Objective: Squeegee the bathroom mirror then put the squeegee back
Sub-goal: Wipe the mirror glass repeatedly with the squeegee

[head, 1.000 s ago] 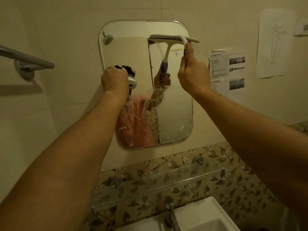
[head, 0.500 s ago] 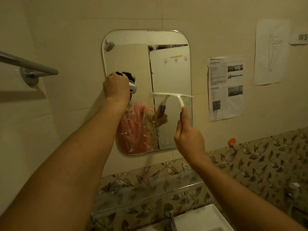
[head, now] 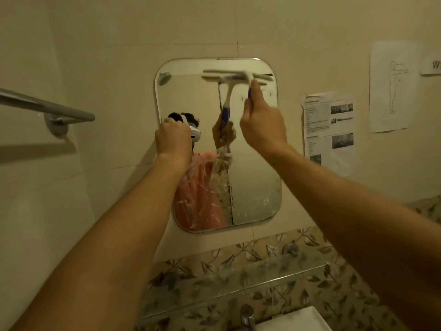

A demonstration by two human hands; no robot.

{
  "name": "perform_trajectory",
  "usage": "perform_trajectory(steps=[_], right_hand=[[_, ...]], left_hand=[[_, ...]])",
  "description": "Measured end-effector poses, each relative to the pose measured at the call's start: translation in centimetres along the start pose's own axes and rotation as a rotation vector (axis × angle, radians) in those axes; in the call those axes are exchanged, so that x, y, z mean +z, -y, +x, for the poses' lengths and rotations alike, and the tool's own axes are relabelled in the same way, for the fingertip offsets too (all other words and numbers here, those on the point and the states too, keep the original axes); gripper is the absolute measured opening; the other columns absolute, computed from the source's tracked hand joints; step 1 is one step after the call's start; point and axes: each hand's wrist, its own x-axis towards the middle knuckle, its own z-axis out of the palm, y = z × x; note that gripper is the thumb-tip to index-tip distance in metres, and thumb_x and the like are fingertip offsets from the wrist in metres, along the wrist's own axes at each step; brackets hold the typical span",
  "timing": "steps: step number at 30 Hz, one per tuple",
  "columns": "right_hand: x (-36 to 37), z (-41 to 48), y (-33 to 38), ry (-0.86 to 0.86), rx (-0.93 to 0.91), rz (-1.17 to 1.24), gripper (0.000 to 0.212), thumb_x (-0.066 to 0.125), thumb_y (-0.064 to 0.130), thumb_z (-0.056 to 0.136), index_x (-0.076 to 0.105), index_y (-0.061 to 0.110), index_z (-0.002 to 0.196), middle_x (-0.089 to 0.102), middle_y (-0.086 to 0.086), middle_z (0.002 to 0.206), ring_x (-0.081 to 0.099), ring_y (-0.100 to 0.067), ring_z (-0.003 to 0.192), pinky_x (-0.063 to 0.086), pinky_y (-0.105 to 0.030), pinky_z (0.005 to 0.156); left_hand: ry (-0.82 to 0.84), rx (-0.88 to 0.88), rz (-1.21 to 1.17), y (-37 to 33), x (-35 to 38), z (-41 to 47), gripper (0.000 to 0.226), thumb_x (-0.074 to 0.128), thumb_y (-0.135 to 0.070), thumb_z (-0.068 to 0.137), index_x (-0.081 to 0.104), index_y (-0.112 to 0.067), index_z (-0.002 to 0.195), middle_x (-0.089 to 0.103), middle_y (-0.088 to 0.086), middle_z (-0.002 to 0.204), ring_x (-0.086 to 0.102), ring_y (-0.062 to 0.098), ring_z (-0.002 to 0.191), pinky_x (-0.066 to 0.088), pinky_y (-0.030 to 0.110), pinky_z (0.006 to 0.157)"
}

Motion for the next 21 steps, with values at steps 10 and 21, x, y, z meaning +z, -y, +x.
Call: perform_trajectory(steps=[10,21], right_hand=[[1.6,-1.6,0.2,0.051,0.098,-0.079,0.063,0.034,0.030,0.107,0.000,0.032,0.161,0.059,-0.008,0.079,0.052,-0.018,0.058,0.038,-0.033,0.049],[4.3,-14.4,-2.8,0.211,0.205,-0.044,0.067,0.030,0.037,0.105,-0.010,0.035,0.159,0.057,-0.007,0.067,0.056,-0.024,0.056,0.052,-0.038,0.052]], left_hand=[[0.010,0.019,-0.007,0.1,0.6,0.4,0.028,0.075,-0.024,0.089,0.072,-0.019,0.116,0.060,0.015,0.109,0.060,0.028,0.092,0.050,0.035,0.069],[0.004,-0.014,-0.027,-0.3,-1.7,-0.1,0.022,0.060,-0.018,0.099,0.072,-0.007,0.114,0.059,0.020,0.113,0.061,0.035,0.100,0.052,0.042,0.078]])
